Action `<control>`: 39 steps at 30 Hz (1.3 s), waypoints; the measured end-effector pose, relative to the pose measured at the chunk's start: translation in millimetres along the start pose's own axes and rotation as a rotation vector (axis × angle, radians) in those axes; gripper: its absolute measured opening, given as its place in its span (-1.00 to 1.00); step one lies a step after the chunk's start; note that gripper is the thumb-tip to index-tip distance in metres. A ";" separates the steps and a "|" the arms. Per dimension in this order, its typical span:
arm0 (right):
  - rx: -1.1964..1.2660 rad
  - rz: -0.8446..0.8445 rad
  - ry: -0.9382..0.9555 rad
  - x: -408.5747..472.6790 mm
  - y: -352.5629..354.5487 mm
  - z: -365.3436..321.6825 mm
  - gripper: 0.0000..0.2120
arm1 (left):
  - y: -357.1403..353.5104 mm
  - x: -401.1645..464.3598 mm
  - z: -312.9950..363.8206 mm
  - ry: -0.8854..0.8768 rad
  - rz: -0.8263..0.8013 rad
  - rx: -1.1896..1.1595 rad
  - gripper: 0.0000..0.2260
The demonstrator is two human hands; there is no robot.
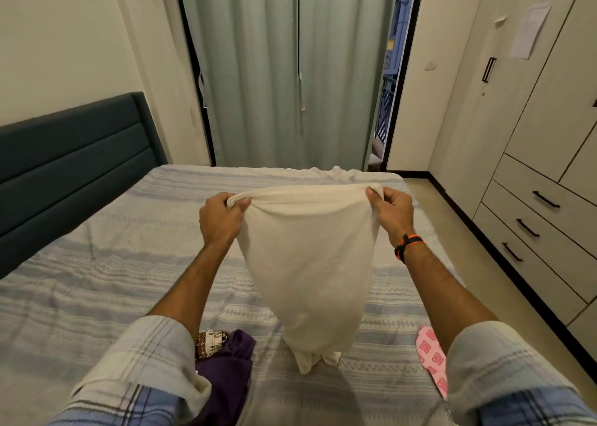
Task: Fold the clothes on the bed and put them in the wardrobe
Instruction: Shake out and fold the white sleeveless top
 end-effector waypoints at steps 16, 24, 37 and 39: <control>0.194 -0.097 -0.178 3.4 1.8 -33.0 -0.75 | 10.7 -4.5 31.8 0.196 -0.005 -0.334 -0.69; 0.320 -0.120 -0.074 19.2 12.8 -81.0 -0.77 | 20.5 11.5 73.3 0.076 -0.070 -0.510 -0.80; 0.343 -0.091 0.002 17.2 27.2 -136.9 -0.75 | 36.8 21.8 126.1 -0.005 -0.062 -0.563 -0.84; 0.342 -0.073 0.006 19.4 32.4 -140.8 -0.74 | 46.0 25.6 127.2 -0.030 -0.026 -0.468 -0.81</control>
Point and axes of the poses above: each hand's wrist, its own x-axis towards the middle knuckle, its own y-axis out of the back of the hand, z = x × y, the point moved 9 cm from there along x, towards the middle knuckle
